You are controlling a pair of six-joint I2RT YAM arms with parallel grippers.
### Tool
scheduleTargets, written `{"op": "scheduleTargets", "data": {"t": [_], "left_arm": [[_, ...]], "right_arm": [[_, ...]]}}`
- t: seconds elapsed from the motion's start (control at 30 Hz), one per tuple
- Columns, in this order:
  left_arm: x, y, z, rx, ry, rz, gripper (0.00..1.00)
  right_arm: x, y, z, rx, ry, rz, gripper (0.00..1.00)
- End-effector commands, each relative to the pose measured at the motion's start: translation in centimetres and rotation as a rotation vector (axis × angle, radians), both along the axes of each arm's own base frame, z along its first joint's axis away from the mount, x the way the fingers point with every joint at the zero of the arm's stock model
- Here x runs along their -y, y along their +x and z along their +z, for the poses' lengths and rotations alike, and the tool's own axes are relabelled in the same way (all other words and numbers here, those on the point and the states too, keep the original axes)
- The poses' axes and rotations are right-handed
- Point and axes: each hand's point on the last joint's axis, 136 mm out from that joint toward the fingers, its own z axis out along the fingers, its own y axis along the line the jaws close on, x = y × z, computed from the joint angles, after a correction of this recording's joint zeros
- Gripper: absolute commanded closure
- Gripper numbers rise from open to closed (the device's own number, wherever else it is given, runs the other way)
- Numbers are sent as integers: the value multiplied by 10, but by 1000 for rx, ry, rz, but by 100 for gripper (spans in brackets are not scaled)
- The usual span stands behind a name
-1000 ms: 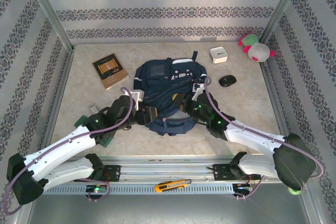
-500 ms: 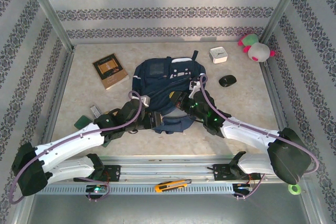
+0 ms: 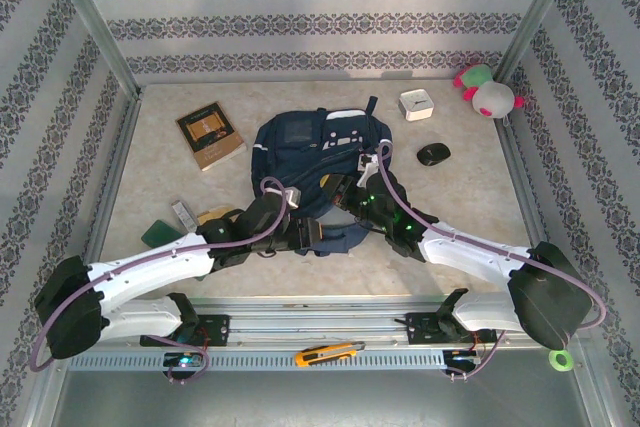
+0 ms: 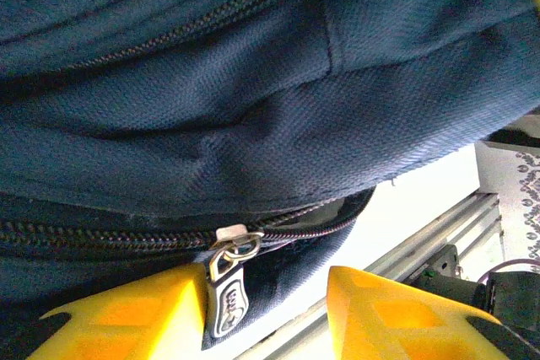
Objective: Pack the student bag
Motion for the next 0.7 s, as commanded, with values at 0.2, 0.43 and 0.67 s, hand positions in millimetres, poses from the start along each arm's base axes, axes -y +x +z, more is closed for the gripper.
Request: {"op": "scheduleTargets", "data": {"t": [0.2,0.43,0.67], "left_arm": [[-19,6,-7,53,68,84,92],[-71,4,-9,117,262,132,100],[-107,10,1,188,371,134,100]], "right_arm": [[-15,0,59,151,96,46,100],[-3,-13,60,119,105,160,100],[26,-35,59,35,114,328,100]]}}
